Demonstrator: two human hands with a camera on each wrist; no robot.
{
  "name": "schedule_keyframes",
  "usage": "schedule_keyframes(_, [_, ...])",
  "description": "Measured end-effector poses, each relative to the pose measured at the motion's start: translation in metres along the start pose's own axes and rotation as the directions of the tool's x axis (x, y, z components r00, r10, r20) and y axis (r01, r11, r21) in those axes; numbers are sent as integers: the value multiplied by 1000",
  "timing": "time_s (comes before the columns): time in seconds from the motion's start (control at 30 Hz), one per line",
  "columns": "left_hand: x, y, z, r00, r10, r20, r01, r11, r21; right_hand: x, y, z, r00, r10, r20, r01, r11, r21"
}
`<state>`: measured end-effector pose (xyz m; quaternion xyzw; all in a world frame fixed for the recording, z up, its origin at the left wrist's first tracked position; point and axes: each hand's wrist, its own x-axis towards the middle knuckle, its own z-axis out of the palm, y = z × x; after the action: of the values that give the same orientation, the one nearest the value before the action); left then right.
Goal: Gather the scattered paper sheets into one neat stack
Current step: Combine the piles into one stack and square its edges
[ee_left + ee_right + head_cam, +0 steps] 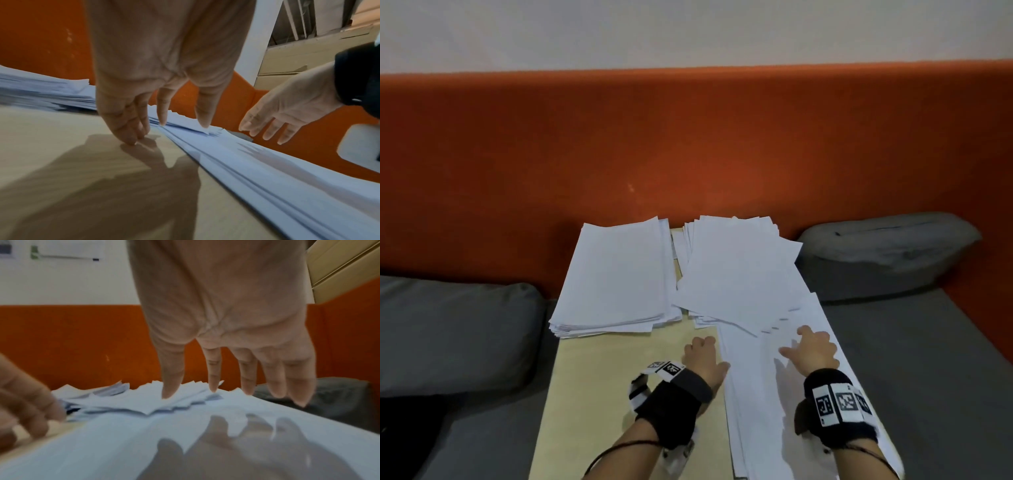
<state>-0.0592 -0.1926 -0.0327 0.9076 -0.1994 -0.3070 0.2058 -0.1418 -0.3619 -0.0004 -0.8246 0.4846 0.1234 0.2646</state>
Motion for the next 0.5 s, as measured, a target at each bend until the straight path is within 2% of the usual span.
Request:
schedule_keyframes(0.13, [5,29,11,997,-76,-10,76,997,-31,6,37,-2,1000,11,18,-8,988,-157])
schedule_keyframes(0.27, [8,49,22,975,-201,-91,198,979,-42,6,53,7,996,-60,62,72,975,-212])
schedule_keyframes(0.37, [10,50,23,939,-315,-141,286,939,-192,6,56,7,993,-99,61,112,962,-250])
schedule_keyframes(0.5, [14,43,26,924,-372,-87,304,854,-422,11,52,2,994,-107,35,112,958,-263])
